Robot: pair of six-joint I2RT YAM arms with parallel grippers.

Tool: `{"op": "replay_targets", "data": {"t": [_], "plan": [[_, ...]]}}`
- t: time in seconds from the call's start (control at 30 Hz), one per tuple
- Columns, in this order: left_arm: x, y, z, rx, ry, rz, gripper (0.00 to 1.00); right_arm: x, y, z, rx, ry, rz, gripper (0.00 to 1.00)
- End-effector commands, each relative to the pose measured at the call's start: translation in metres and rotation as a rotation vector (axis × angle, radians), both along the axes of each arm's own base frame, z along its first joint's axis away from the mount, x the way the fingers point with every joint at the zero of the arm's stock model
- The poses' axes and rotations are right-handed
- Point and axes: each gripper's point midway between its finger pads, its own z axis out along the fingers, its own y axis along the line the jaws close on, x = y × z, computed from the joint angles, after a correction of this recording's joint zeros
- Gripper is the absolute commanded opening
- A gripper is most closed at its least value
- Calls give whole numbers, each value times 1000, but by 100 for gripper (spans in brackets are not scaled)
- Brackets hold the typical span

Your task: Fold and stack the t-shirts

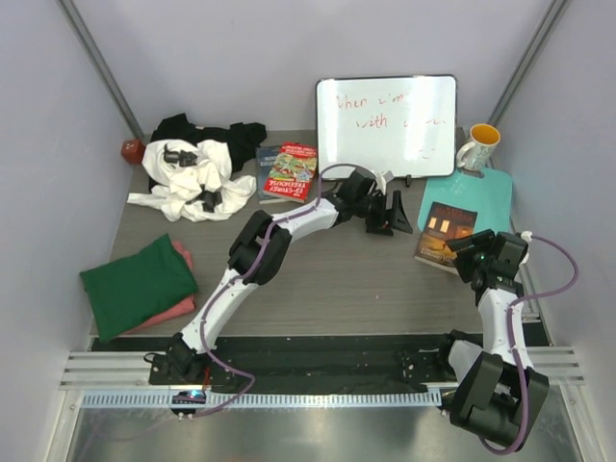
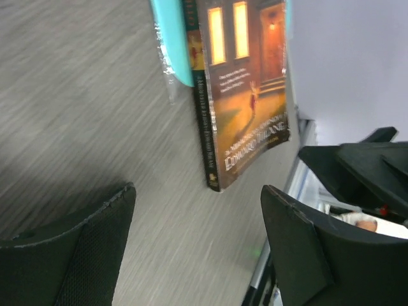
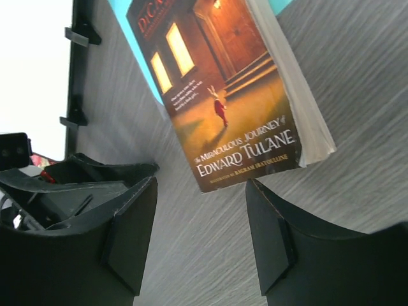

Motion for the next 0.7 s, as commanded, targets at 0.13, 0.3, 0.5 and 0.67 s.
{"op": "replay_targets", "data": {"t": [0.13,0.3,0.5,0.67], "plan": [[-40,-34,-22,-86,159,-112,82,-14,-26,-3,-107,24,-136,63],[-55,-41,-34,-79,191,-140,82,-31,-65,-8,-227,100,-303,63],[-68,-41,-32,-79,187,-164,82,-25,-73,-23,-196,163,-300,64],[-70,-37,-34,-72,190,-169,82,-12,-67,-55,-119,237,-222,64]]}}
